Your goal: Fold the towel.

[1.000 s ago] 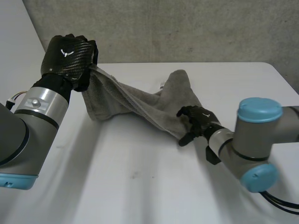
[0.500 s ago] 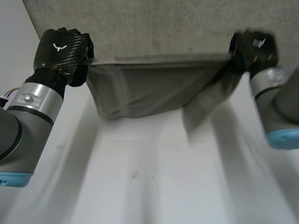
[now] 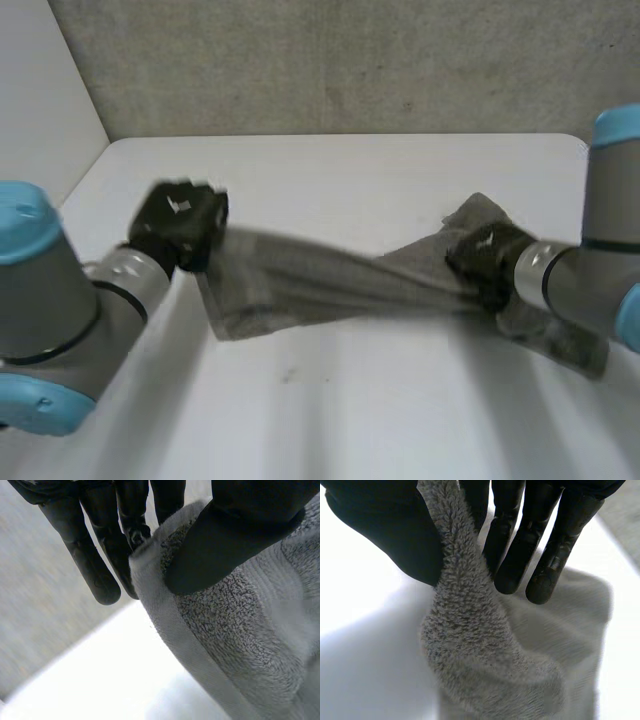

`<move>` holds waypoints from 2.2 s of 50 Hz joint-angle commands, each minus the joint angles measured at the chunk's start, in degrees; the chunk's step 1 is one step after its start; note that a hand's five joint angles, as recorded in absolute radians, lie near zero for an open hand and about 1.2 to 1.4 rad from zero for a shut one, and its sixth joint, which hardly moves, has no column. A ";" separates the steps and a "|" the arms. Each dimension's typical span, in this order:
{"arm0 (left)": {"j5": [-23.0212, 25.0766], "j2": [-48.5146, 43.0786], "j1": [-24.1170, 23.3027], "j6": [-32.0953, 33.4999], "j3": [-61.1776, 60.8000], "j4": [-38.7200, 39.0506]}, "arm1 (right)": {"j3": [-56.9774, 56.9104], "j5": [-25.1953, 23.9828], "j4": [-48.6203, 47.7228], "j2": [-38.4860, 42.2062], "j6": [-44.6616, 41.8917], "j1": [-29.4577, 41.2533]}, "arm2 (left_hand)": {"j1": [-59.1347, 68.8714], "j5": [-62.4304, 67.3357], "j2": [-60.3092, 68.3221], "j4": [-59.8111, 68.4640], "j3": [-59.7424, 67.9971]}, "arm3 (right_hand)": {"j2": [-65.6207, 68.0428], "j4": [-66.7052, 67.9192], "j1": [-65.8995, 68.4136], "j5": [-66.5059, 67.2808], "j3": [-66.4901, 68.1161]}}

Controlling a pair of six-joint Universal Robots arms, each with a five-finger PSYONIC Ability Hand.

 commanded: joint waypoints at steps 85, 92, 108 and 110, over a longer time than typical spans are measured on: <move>-0.05 -1.92 10.16 -4.25 -7.32 25.12 | 24.72 -9.12 -30.07 -4.17 45.57 -9.69 | 11.04 10.42 10.20 10.26 10.29 | -36.08 -37.16 -23.08 -34.65 -36.59; -0.13 -1.57 11.22 -4.25 -7.32 25.12 | 24.03 -9.12 -33.23 -1.45 45.57 -8.81 | 11.04 10.42 10.20 10.26 10.29 | -32.38 -33.47 -19.38 -30.95 -32.89; -0.13 -1.57 11.92 -4.34 -7.32 25.12 | 8.58 -8.33 -33.85 11.29 46.36 -1.17 | 11.04 10.42 10.20 10.26 10.29 | -29.49 -30.57 -16.49 -28.06 -30.00; -0.13 -1.57 12.01 -4.34 -7.32 25.12 | 6.27 -7.97 -33.77 12.62 46.36 -0.37 | 11.04 10.42 10.20 10.26 10.29 | -30.17 -31.26 -17.18 -28.74 -30.69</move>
